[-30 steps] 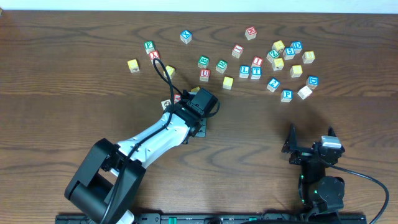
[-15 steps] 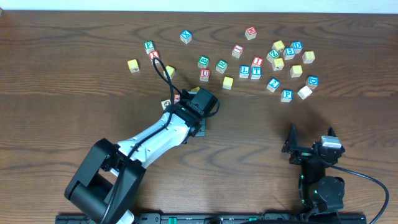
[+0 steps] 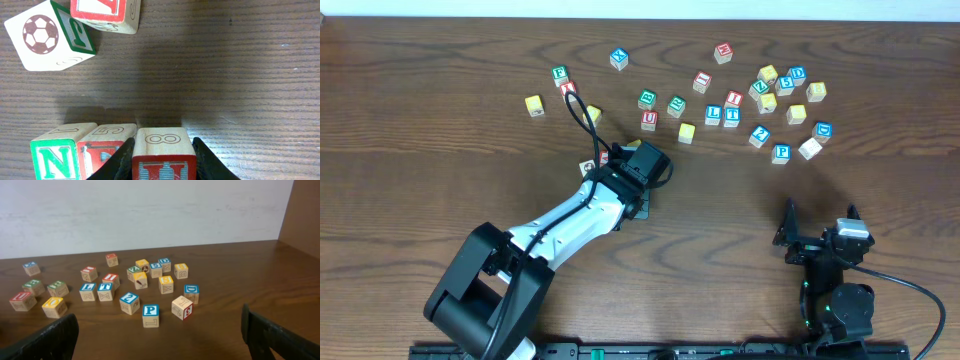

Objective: Spell out NEURIPS
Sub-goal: 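Lower the U block onto the table right of the E block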

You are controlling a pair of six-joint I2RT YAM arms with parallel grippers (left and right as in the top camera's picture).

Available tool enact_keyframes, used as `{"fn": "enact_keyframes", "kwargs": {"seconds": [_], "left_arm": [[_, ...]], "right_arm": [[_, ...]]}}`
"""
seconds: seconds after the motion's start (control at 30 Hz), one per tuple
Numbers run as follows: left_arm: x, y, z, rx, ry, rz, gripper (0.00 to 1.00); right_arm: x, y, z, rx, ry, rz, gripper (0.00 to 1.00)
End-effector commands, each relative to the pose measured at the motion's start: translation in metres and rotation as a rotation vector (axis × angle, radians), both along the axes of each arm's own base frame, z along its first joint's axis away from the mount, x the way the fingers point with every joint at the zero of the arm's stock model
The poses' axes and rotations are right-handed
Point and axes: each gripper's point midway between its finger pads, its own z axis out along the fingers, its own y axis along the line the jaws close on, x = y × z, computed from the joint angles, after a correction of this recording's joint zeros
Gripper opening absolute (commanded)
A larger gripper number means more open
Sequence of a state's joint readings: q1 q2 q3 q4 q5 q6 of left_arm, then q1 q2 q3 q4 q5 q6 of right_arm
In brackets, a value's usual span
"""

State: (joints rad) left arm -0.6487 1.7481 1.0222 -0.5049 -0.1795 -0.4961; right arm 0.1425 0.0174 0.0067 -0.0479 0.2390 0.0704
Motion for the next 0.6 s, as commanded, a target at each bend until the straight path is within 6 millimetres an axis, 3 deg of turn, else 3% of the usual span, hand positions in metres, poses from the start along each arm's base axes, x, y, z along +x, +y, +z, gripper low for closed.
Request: {"fn": "enact_keyframes", "kwargs": {"seconds": [0.0, 0.23, 0.57], "left_arm": [[-0.006, 0.000, -0.007, -0.004, 0.034, -0.014, 0.24], [-0.012, -0.018, -0.009, -0.102, 0.079, -0.042, 0.24], [-0.014, -0.017, -0.011, -0.103, 0.086, -0.032, 0.24]], "right_arm": [[0.000, 0.000, -0.001, -0.009, 0.005, 0.000, 0.99], [0.000, 0.000, -0.001, -0.009, 0.005, 0.000, 0.99], [0.000, 0.000, -0.001, -0.009, 0.005, 0.000, 0.99]]}}
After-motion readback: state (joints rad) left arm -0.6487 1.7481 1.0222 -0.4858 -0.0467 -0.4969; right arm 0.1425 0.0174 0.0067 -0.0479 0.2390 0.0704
